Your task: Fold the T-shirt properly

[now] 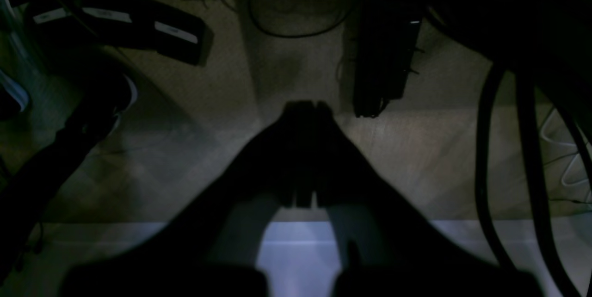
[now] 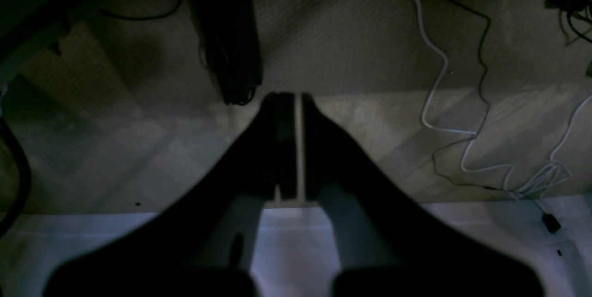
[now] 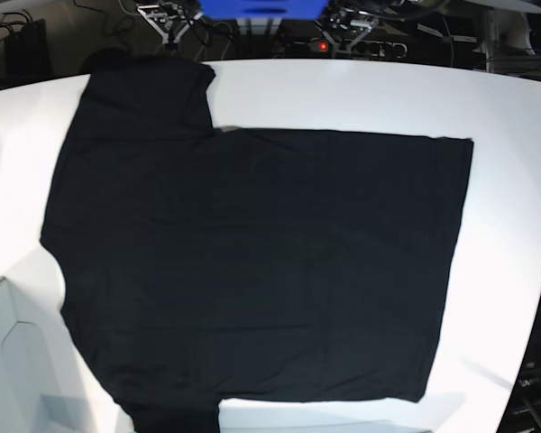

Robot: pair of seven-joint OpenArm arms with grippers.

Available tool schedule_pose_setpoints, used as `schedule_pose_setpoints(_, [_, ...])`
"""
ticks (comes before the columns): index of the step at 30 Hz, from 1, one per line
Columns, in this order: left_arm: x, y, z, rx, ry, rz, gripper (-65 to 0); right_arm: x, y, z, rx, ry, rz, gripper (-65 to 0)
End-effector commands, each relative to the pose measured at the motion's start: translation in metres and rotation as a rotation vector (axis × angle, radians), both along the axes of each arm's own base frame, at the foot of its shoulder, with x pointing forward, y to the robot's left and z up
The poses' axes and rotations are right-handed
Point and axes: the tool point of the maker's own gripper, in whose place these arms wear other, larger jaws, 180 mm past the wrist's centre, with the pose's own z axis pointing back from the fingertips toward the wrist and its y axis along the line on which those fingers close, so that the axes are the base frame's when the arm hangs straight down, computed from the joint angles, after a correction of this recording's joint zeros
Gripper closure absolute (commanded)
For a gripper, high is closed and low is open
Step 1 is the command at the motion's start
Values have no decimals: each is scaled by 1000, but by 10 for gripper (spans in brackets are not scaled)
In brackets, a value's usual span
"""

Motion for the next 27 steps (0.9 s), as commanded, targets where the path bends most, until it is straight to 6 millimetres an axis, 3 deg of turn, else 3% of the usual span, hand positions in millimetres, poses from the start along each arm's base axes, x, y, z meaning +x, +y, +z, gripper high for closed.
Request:
schedule_pose_setpoints(1, [-4,5,0,18,6,0,0,-2,3,0,17,0,-2,0])
schedule_pose_setpoints(27, [-12,5,1,18,19,-3,0,-2,4,0,19,-1,-2,0])
